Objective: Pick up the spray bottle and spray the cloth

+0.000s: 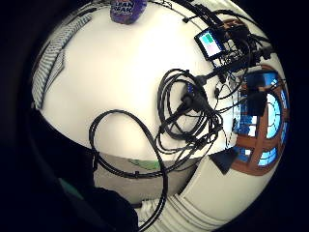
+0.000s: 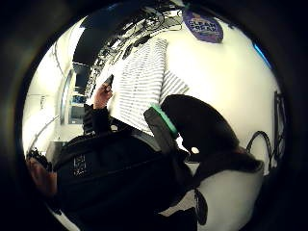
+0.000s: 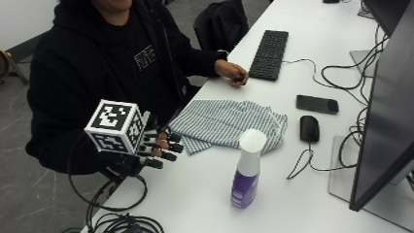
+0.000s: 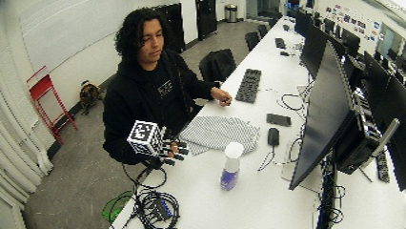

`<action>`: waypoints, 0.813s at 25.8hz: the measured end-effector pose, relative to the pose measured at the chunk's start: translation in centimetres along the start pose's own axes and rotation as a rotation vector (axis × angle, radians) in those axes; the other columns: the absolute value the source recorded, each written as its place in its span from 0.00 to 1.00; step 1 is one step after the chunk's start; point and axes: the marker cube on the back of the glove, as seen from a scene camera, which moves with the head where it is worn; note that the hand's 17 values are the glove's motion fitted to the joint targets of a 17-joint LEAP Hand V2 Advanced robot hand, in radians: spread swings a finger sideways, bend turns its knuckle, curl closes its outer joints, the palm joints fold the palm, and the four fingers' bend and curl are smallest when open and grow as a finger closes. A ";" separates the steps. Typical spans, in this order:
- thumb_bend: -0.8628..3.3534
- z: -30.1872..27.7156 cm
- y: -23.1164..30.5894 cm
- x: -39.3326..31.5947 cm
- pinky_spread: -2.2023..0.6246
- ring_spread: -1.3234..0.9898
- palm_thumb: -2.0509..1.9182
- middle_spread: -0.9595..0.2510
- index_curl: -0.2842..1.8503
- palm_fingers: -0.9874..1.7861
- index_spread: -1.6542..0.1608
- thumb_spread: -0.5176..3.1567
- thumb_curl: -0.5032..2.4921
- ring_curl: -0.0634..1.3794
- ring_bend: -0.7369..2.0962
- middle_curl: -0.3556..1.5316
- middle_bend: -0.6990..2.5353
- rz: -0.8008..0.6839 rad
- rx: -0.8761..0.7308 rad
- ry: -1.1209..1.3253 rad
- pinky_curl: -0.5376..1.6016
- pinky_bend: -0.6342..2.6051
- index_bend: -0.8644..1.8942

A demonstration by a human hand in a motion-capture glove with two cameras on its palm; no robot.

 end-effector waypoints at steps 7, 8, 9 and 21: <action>0.25 0.7 -2.9 -1.5 0.82 0.52 0.59 0.67 0.19 0.42 0.72 0.35 0.20 0.12 0.38 0.25 0.29 0.042 0.063 -0.007 0.29 0.25 0.38; 0.25 0.6 -2.6 -1.3 0.82 0.52 0.60 0.67 0.19 0.42 0.71 0.37 0.20 0.13 0.38 0.25 0.29 0.038 0.059 -0.004 0.29 0.25 0.38; 0.24 0.3 -1.8 -0.9 0.82 0.52 0.60 0.66 0.20 0.42 0.71 0.38 0.20 0.13 0.38 0.26 0.29 0.027 0.046 0.000 0.30 0.25 0.38; 0.25 -0.8 -3.0 1.5 0.83 0.51 0.62 0.65 0.23 0.42 0.68 0.46 0.22 0.17 0.40 0.29 0.29 0.040 0.016 0.009 0.33 0.25 0.38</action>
